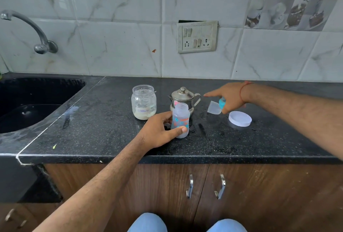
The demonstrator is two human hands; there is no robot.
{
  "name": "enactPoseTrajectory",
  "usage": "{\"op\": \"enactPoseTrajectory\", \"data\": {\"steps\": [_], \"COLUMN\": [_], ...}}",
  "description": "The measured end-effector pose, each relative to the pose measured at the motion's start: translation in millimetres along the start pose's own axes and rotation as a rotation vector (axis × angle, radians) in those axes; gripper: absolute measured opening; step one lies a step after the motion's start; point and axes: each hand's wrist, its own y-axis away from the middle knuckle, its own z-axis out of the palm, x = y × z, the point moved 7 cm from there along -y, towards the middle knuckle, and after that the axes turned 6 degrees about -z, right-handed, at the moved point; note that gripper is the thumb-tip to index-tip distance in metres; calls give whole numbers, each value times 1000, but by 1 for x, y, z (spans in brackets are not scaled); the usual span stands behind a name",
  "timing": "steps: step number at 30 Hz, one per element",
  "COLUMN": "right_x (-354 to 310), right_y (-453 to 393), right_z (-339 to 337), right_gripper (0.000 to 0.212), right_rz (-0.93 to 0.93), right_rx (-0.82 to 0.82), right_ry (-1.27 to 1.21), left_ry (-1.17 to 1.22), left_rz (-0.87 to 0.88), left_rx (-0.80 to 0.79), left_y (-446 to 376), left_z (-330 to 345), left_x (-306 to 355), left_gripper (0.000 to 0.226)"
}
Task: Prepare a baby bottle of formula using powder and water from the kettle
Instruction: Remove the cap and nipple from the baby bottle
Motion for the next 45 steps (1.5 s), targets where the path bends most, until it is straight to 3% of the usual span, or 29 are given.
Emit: {"op": "enactPoseTrajectory", "data": {"steps": [2, 7, 14, 17, 23, 29, 34, 37, 41, 45], "right_x": [-3, -8, 2, 6, 19, 23, 32, 37, 39, 46], "right_y": [-4, -3, 22, 27, 24, 25, 31, 29, 25, 24], "right_z": [8, 9, 12, 10, 14, 16, 8, 8, 8, 0], "right_gripper": [97, 71, 58, 57, 57, 46, 42, 40, 42, 44], "right_rz": [-21, -81, -111, -121, 37, 122, 205, 247, 265, 304], "right_rx": [-9, 24, 13, 64, 155, 112, 104, 121, 119, 184], "right_ry": [95, 243, 370, 303, -36, -90, -89, -99, -97, -128], "left_ry": [-5, -9, -9, -12, -1, -22, -26, -28, -25, -28], "left_rz": [-4, 1, 10, 8, 10, 5, 11, 4, 3, -7], "left_rx": [-1, 9, 11, 5, 10, 10, 22, 13, 15, 4], "left_y": [0, 1, 1, 1, 3, 3, 4, 4, 5, 4], "left_z": [0, 0, -1, 0, 0, -1, -2, -2, -2, -2], "left_x": [0, 2, 1, 1, 3, 4, 5, 5, 7, 5], "left_gripper": [43, 33, 55, 45, 54, 39, 55, 49, 61, 51]}}
